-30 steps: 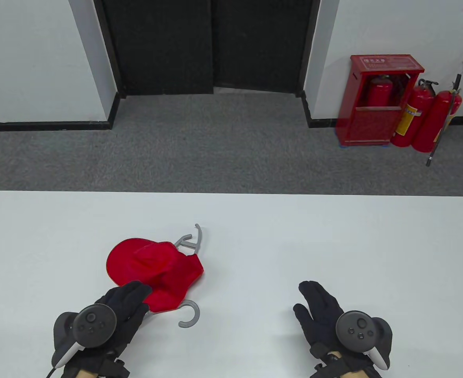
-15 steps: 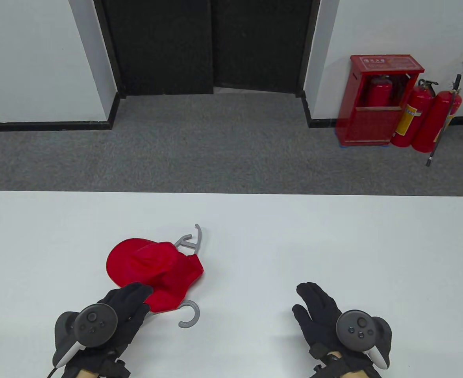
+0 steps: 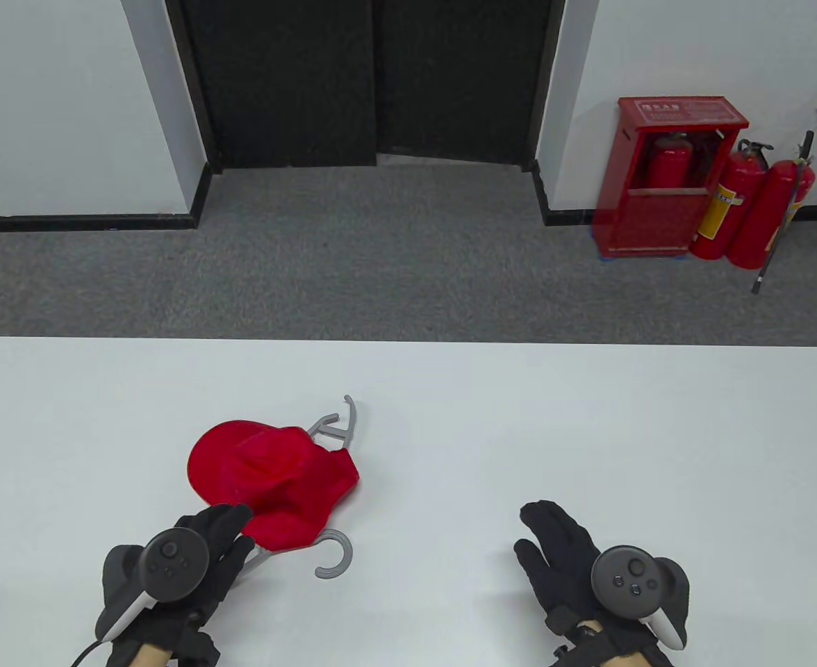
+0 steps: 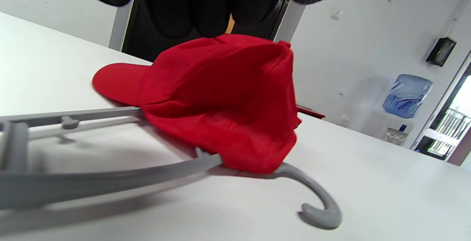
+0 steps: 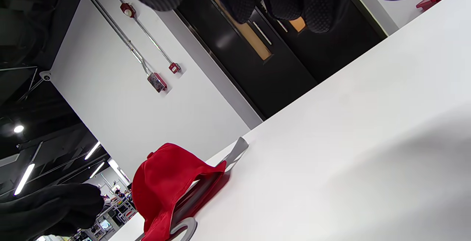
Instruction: Remove the baseball cap from gray hanger
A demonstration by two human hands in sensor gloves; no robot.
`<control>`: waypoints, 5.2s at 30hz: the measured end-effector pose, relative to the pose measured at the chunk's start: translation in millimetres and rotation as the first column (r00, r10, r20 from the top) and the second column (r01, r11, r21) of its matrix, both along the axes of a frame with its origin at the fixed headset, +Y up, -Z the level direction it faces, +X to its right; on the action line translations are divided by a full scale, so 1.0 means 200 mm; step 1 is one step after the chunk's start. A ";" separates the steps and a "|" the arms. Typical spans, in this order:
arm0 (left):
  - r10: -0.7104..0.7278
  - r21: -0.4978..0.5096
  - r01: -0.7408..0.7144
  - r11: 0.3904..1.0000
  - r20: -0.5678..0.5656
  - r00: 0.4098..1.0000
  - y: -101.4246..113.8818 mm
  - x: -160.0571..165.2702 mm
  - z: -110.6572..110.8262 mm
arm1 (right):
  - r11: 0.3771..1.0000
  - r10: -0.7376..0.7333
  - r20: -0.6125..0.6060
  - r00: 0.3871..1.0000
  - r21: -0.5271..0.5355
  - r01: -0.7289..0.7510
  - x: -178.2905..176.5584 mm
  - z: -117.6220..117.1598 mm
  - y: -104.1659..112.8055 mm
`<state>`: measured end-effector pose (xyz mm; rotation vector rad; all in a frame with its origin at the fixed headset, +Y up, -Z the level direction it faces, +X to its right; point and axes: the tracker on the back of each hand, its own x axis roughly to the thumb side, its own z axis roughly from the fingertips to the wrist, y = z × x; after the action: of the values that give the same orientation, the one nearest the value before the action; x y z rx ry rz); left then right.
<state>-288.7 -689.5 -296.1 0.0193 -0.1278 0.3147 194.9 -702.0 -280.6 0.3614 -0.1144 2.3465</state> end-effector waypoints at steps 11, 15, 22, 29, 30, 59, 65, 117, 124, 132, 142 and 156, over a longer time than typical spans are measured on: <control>-0.126 -0.089 0.122 0.989 -0.039 0.991 -0.14 0.01 -0.05 | 1.000 -0.007 -0.016 1.000 -0.017 0.006 -0.01 0.00 0.00; -0.203 -0.140 0.198 0.970 -0.024 0.979 -0.19 0.03 -0.07 | 1.000 0.008 -0.023 1.000 -0.025 -0.009 -0.01 0.00 0.00; -0.265 -0.211 0.257 0.943 -0.012 0.964 -0.26 0.03 -0.09 | 0.999 0.013 -0.041 0.999 -0.045 -0.015 -0.02 -0.01 -0.01; -0.332 -0.245 0.321 0.915 0.000 0.943 -0.32 0.04 -0.10 | 0.998 0.000 -0.041 0.999 -0.060 -0.003 -0.02 -0.01 -0.01; -0.345 -0.243 0.337 0.910 0.007 0.938 -0.33 0.04 -0.10 | 0.998 0.005 -0.043 0.999 -0.063 -0.007 -0.02 -0.01 -0.02; -0.399 -0.189 0.386 0.903 -0.033 0.917 -0.35 0.05 -0.11 | 0.997 0.010 -0.056 0.998 -0.082 -0.015 -0.02 -0.01 -0.02; -0.300 -0.169 0.285 0.943 -0.071 0.951 -0.29 0.02 -0.11 | 0.997 0.010 -0.063 0.998 -0.079 -0.015 -0.03 -0.01 -0.02; 0.290 0.098 -0.345 0.934 0.359 0.887 0.26 0.30 0.20 | 0.875 -0.127 -0.088 0.988 0.459 0.153 -0.06 0.16 0.22; 0.209 0.114 -0.286 0.951 0.443 0.872 0.27 0.43 0.27 | 0.941 0.062 -0.128 0.990 0.339 -0.015 -0.15 0.16 0.20; 0.227 0.114 -0.305 0.945 0.443 0.868 0.28 0.40 0.27 | 0.941 0.023 -0.122 0.992 0.337 0.020 -0.14 0.14 0.20; 0.166 0.130 -0.244 0.961 0.435 0.885 0.28 0.42 0.27 | 0.834 0.091 -0.158 0.983 0.551 0.012 -0.21 0.24 0.28; 0.007 0.254 -0.112 0.961 0.380 0.925 0.29 0.44 0.30 | 0.742 0.106 -0.233 0.967 0.666 0.079 -0.26 0.33 0.34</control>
<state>-200.8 -631.8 -237.0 0.2374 -0.5542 0.3585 142.2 -634.8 -215.0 1.0187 -0.8552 2.1711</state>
